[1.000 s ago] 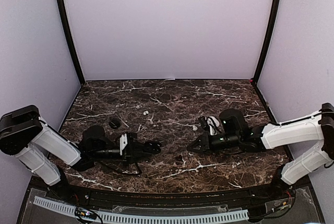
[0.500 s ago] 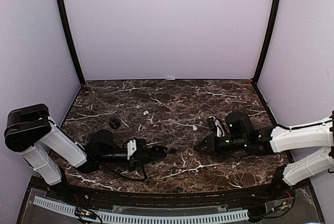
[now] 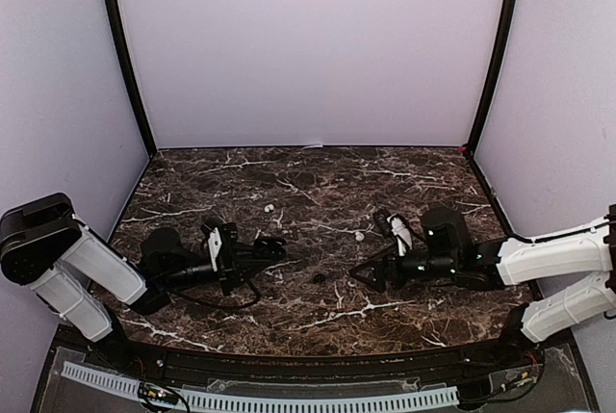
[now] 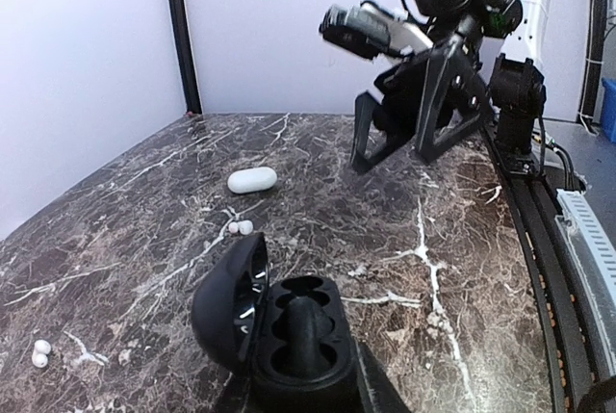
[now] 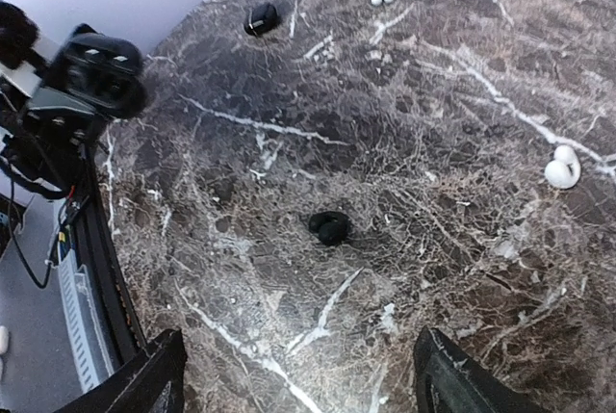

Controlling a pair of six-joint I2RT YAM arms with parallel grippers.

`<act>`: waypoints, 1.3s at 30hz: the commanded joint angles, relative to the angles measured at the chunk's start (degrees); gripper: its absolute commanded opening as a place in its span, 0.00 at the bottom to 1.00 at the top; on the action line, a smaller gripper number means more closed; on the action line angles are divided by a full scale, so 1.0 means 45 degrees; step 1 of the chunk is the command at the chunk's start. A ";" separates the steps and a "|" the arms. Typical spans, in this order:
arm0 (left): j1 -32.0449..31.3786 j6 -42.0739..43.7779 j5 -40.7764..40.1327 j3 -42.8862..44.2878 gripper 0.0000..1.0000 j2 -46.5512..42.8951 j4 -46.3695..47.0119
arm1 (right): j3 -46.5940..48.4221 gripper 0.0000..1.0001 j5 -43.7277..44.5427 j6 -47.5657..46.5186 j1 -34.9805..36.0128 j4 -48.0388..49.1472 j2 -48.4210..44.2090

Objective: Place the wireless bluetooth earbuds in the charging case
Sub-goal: Adjust the right earbud at the center of the board.

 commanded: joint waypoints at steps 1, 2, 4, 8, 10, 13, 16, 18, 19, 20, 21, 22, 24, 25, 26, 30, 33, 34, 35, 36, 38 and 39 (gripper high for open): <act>0.0145 -0.0654 0.0424 -0.0417 0.13 -0.0770 0.0644 | 0.2133 0.76 -0.0469 -0.2317 -0.0090 -0.0583 0.2439; 0.0179 -0.0690 0.0445 -0.0455 0.13 -0.0841 0.0687 | 0.2718 0.69 -0.0398 -0.2610 -0.0090 -0.1152 0.3010; 0.0252 -0.0759 0.0452 -0.0533 0.13 -0.0976 0.0707 | 0.3640 0.51 -0.0447 -0.2932 -0.0093 -0.1874 0.3954; 0.0351 -0.0706 0.0285 -0.0622 0.13 -0.1289 0.0403 | 0.4871 0.36 -0.0146 -0.2793 0.0113 -0.2582 0.5171; 0.0391 -0.0661 0.0060 -0.0627 0.13 -0.1426 0.0179 | 0.5411 0.36 0.0537 -0.2536 0.0385 -0.3060 0.5701; 0.0450 -0.0662 -0.0206 -0.0627 0.13 -0.1524 0.0002 | 0.6101 0.37 0.1621 -0.2035 0.0754 -0.3848 0.6432; 0.0471 -0.0684 -0.0227 -0.0613 0.13 -0.1564 -0.0068 | 0.6309 0.44 0.2242 -0.1723 0.1274 -0.4106 0.6793; 0.0489 -0.0702 -0.0217 -0.0608 0.13 -0.1591 -0.0080 | 0.6278 0.46 0.2584 -0.1648 0.1521 -0.4127 0.6917; 0.0488 -0.0693 -0.0225 -0.0608 0.13 -0.1593 -0.0083 | 0.6286 0.46 0.2736 -0.1611 0.1620 -0.4127 0.7041; 0.0491 -0.0687 -0.0209 -0.0608 0.13 -0.1593 -0.0093 | 0.6291 0.46 0.2845 -0.1621 0.1691 -0.4180 0.7154; 0.0491 -0.0684 -0.0207 -0.0608 0.13 -0.1608 -0.0112 | 0.6326 0.46 0.2878 -0.1632 0.1751 -0.4219 0.7261; 0.0491 -0.0684 -0.0197 -0.0608 0.13 -0.1622 -0.0132 | 0.6363 0.45 0.2904 -0.1658 0.1803 -0.4229 0.7379; 0.0491 -0.0665 -0.0188 -0.0603 0.13 -0.1624 -0.0159 | 0.6443 0.46 0.3016 -0.1689 0.1908 -0.4248 0.7558; 0.0491 -0.0647 -0.0188 -0.0602 0.13 -0.1624 -0.0176 | 0.6472 0.46 0.3056 -0.1702 0.1949 -0.4249 0.7622; 0.0491 -0.0635 -0.0190 -0.0590 0.13 -0.1614 -0.0178 | 0.6486 0.46 0.3127 -0.1725 0.1979 -0.4245 0.7686; 0.0491 -0.0606 -0.0177 -0.0579 0.13 -0.1593 -0.0184 | 0.6726 0.50 0.3578 -0.1907 0.2096 -0.4422 0.8019; 0.0486 -0.0619 -0.0138 -0.0564 0.13 -0.1554 -0.0181 | 0.6957 0.49 0.3890 -0.2044 0.2173 -0.4586 0.8304; 0.0485 -0.0624 -0.0130 -0.0568 0.13 -0.1554 -0.0176 | 0.7001 0.49 0.3932 -0.2083 0.2187 -0.4597 0.8369; 0.0490 -0.0625 -0.0144 -0.0569 0.13 -0.1554 -0.0164 | 0.7026 0.49 0.3976 -0.2117 0.2189 -0.4613 0.8409; 0.0491 -0.0610 -0.0148 -0.0569 0.13 -0.1564 -0.0162 | 0.7036 0.48 0.3986 -0.2134 0.2209 -0.4598 0.8438; 0.0491 -0.0606 -0.0168 -0.0568 0.13 -0.1574 -0.0180 | 0.7070 0.48 0.4132 -0.2150 0.2220 -0.4645 0.8491; 0.0491 -0.0605 -0.0156 -0.0569 0.13 -0.1564 -0.0181 | 0.7104 0.47 0.4304 -0.2135 0.2220 -0.4747 0.8518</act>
